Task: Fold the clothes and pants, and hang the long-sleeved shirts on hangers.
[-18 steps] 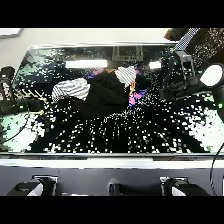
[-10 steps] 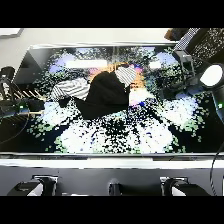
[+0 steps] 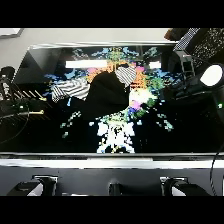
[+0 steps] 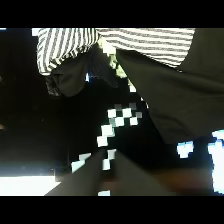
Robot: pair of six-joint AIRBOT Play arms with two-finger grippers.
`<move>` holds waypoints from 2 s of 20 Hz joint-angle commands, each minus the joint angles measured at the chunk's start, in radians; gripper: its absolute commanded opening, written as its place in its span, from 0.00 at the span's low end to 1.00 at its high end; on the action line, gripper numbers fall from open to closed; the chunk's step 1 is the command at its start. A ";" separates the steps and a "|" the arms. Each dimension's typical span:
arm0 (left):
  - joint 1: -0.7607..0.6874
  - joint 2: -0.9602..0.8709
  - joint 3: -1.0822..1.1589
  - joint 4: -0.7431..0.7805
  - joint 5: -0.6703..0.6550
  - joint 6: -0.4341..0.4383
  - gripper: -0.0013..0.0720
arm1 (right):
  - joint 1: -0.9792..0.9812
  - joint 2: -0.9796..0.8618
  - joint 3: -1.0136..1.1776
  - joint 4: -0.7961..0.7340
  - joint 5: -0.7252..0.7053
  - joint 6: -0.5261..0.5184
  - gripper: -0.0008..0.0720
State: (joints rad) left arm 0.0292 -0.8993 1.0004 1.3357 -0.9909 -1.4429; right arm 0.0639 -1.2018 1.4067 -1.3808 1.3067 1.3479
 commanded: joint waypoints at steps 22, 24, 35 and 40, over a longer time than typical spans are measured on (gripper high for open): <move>0.000 -0.747 0.006 -0.889 0.307 0.268 0.98 | 0.001 0.001 0.000 0.000 0.000 0.002 0.06; 0.000 -0.782 0.011 -1.008 0.303 0.330 0.98 | 0.001 0.000 -0.001 0.000 -0.001 0.002 0.06; -0.035 -0.797 0.035 -1.037 0.268 0.343 0.05 | 0.006 -0.279 -0.124 0.336 -0.321 0.251 0.95; -0.035 -0.789 0.035 -1.036 0.266 0.343 0.05 | 0.085 -0.485 -0.124 0.656 -0.482 0.086 0.95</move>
State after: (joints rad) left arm -0.0051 -1.6909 1.0344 0.3019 -0.7212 -1.1019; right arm 0.1093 -1.5864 1.2877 -0.9123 0.9382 1.4998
